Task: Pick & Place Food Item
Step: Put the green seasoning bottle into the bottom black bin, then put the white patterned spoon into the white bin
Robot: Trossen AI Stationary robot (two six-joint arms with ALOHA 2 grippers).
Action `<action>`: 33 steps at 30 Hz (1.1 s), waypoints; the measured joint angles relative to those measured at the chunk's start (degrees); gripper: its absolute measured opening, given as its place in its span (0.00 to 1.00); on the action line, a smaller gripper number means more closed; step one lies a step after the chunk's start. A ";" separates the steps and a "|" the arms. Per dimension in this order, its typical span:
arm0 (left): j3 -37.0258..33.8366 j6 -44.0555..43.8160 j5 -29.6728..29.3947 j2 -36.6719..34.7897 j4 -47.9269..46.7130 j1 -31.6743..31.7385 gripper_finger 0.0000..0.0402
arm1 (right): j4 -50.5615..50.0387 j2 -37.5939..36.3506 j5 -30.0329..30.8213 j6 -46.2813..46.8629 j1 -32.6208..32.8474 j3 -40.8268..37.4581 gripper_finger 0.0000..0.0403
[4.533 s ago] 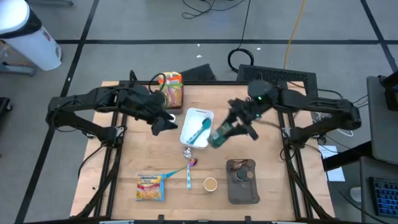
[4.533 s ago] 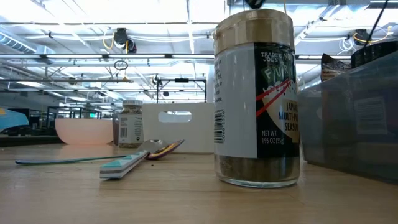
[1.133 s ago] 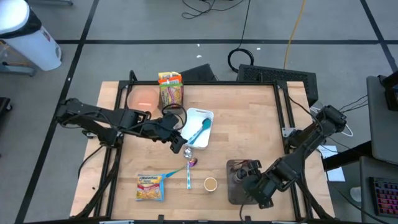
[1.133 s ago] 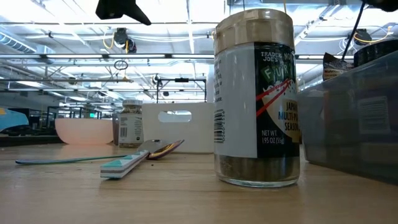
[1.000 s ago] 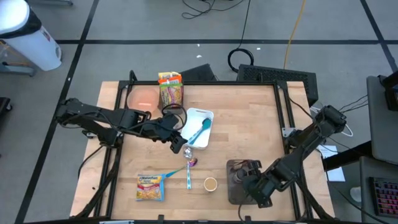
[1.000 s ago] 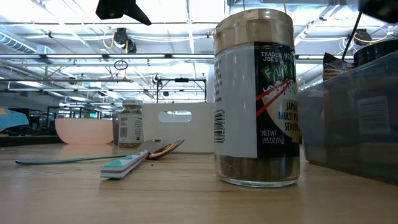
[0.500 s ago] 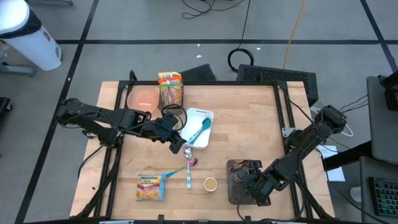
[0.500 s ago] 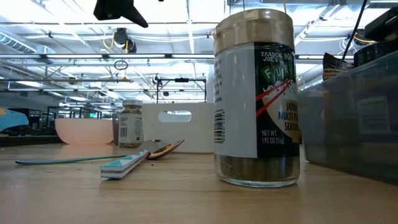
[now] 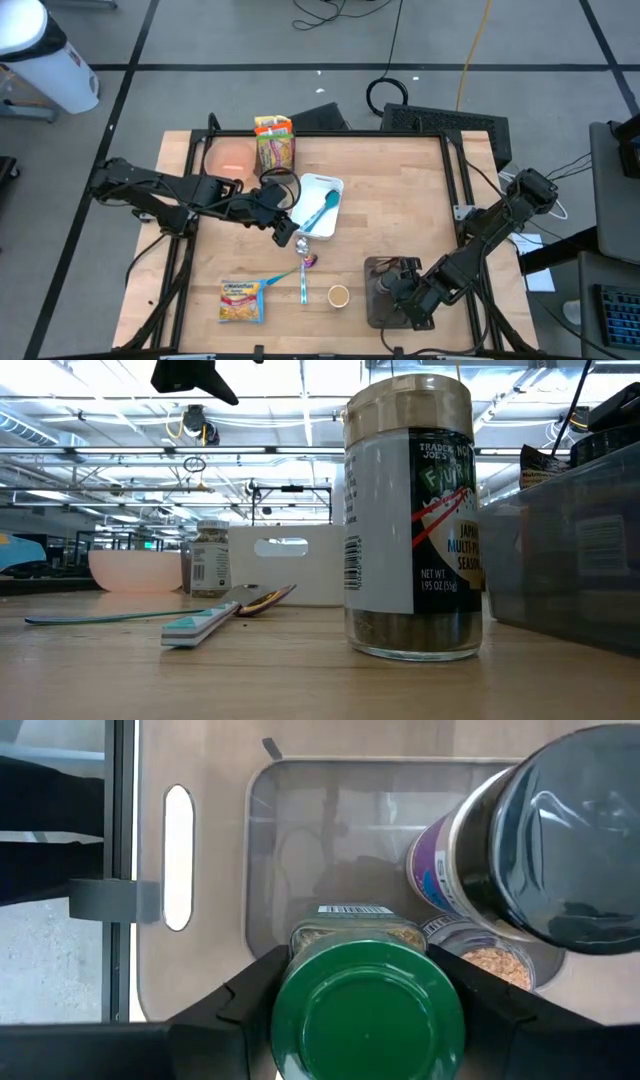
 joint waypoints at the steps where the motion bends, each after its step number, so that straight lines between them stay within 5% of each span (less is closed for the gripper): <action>1: 0.00 0.00 0.00 0.00 0.00 0.00 0.70 | 0.00 0.01 0.00 0.00 0.00 0.00 0.47; 5: 0.00 -0.02 -0.02 0.00 -0.02 0.00 0.70 | -0.04 0.07 0.00 -0.02 0.00 -0.02 0.50; 9: 0.00 -0.06 -0.01 0.00 -0.02 0.00 0.70 | -1.23 0.39 -0.02 0.00 0.00 -0.26 0.71; 13: 0.00 -0.46 0.00 0.00 -0.07 0.02 0.70 | -2.06 0.26 -0.04 0.00 -0.02 -0.26 0.81; 20: 0.01 -0.49 0.00 0.00 -0.11 0.01 0.70 | -1.93 -3.59 -0.24 -0.51 -0.02 -0.22 0.80; 33: 0.02 -2.78 2.63 0.00 0.01 0.01 0.70 | -0.24 -22.17 1.95 0.20 -0.02 -0.15 0.78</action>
